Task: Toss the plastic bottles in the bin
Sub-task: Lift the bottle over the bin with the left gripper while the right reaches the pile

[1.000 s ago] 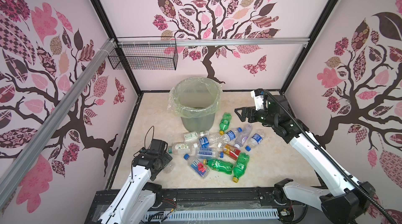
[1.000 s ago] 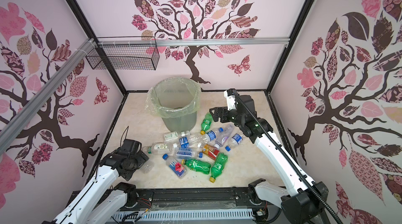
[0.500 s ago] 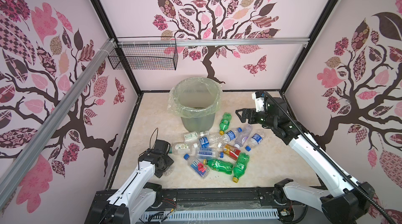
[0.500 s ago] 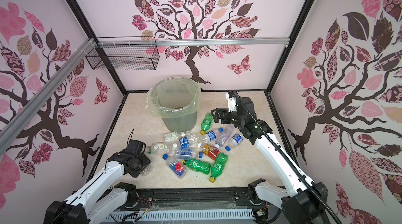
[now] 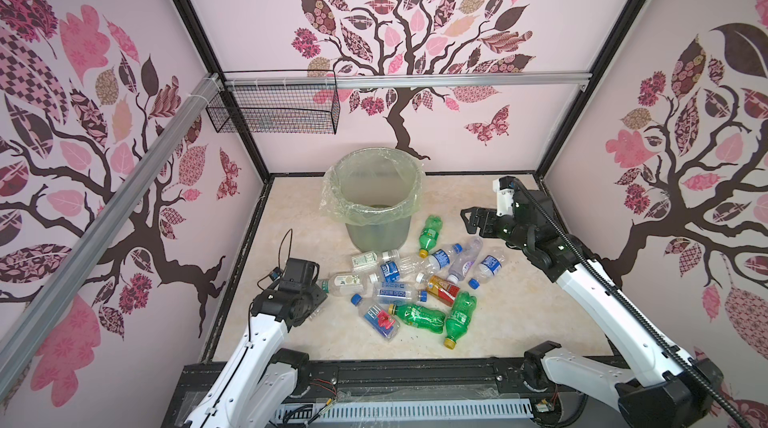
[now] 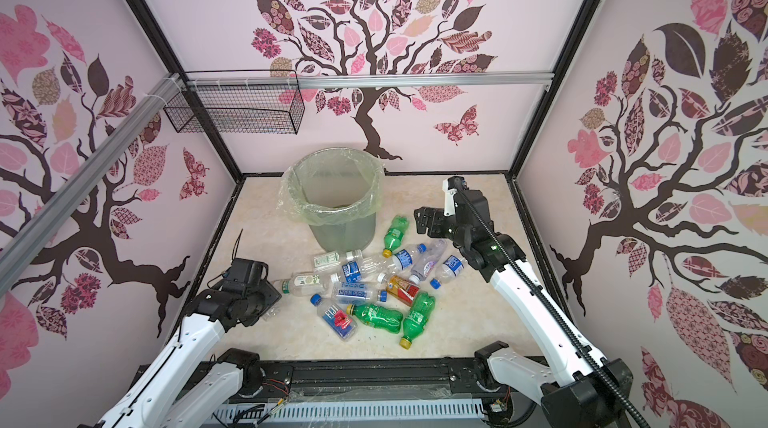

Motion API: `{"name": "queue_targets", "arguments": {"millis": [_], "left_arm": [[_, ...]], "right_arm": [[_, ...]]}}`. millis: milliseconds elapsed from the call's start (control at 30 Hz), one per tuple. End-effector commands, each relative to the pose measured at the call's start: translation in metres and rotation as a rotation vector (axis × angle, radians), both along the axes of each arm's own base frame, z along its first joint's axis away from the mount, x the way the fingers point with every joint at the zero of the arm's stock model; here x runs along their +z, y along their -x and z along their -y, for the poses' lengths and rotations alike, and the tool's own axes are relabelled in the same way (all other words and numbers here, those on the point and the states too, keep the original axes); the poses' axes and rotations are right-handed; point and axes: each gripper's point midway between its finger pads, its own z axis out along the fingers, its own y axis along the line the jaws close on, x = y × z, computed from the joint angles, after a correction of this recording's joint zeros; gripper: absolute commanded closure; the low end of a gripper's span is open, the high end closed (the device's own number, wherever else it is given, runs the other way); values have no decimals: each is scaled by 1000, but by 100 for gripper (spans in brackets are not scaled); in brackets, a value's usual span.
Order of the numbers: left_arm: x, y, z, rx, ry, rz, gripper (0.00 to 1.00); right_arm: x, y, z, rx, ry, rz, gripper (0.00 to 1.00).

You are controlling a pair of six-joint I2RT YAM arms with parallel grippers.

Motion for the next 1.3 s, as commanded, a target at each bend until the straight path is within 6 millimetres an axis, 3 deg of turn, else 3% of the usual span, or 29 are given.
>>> {"name": "queue_targets", "arguments": {"millis": [0, 133, 300, 467, 633, 767, 900, 1000, 1100, 1167, 1200, 1267], "left_arm": [[46, -10, -14, -78, -143, 57, 44], [85, -25, -9, -203, -196, 113, 46], [134, -43, 19, -406, -166, 265, 44], [192, -52, 39, -521, -150, 457, 45], [253, -61, 64, -638, -107, 663, 46], [291, -64, 81, -692, -58, 805, 46], [313, -72, 93, -727, -20, 884, 46], [318, -94, 98, -732, -18, 894, 47], [326, -133, 110, -742, -3, 906, 51], [328, -169, 120, -751, 17, 879, 52], [323, -186, 124, -755, 23, 849, 51], [302, -221, 125, -746, 0, 723, 36]], "right_arm": [[-16, 8, 30, -136, 70, -51, 7], [-35, 15, 42, -177, 119, -95, 7], [-60, 26, 67, -259, 237, -160, 8], [-78, 38, 72, -274, 246, -206, 8], [-102, 47, 65, -253, 203, -272, 8], [-111, 56, 67, -257, 188, -286, 8], [-118, 65, 71, -267, 188, -301, 8], [-122, 68, 72, -271, 187, -312, 8], [-121, 69, 73, -280, 178, -309, 8], [-122, 70, 73, -284, 171, -309, 8], [-122, 71, 73, -288, 168, -311, 8], [-125, 74, 74, -293, 165, -321, 8]]}}
